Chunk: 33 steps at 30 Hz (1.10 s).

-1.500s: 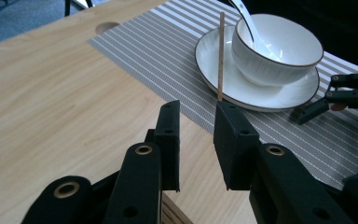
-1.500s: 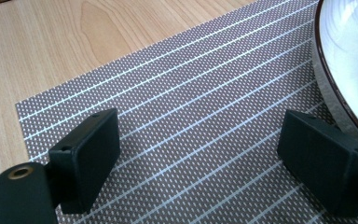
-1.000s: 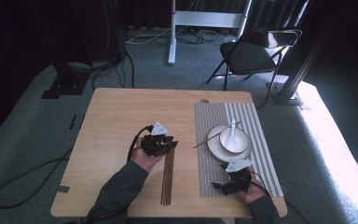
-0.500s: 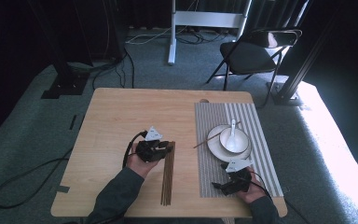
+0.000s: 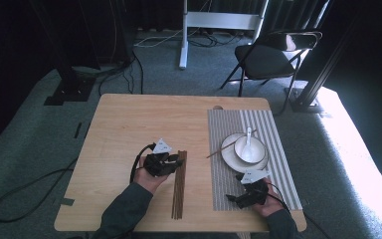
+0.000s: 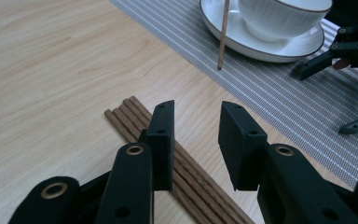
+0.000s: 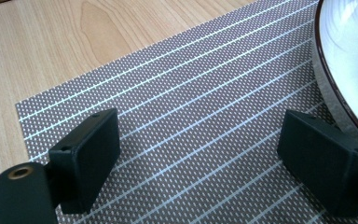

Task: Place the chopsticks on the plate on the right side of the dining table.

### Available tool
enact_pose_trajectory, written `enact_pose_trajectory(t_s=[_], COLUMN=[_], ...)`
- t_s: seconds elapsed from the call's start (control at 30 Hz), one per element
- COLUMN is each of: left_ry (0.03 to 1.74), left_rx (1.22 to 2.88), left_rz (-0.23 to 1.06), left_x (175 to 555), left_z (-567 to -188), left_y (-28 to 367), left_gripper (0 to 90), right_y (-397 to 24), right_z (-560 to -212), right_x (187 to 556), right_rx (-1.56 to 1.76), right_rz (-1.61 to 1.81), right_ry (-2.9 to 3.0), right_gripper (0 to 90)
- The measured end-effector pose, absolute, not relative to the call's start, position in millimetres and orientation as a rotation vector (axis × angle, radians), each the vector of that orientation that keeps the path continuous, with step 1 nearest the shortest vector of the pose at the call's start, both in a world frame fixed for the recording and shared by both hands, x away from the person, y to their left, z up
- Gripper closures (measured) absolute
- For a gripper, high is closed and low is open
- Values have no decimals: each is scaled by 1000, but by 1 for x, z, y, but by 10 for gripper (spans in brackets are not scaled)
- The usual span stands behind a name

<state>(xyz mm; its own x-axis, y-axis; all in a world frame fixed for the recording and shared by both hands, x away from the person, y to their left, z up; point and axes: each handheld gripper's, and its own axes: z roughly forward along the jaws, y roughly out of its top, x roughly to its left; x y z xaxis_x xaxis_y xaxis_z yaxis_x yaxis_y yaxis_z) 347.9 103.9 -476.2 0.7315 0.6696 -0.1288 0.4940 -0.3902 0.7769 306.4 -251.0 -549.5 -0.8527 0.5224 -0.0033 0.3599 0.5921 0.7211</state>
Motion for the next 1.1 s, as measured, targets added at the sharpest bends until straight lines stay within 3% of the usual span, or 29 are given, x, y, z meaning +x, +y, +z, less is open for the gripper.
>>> enact_pose_trajectory(t_s=[1.1], left_ry=[940], left_rx=[2101], left_rz=[233], left_x=[330], left_z=[-502], left_y=[113], left_gripper=[627], right_y=[-251], right_z=[-549], right_x=[306], right_rx=[733], right_rz=[1108], right_ry=[2607], right_gripper=[124])
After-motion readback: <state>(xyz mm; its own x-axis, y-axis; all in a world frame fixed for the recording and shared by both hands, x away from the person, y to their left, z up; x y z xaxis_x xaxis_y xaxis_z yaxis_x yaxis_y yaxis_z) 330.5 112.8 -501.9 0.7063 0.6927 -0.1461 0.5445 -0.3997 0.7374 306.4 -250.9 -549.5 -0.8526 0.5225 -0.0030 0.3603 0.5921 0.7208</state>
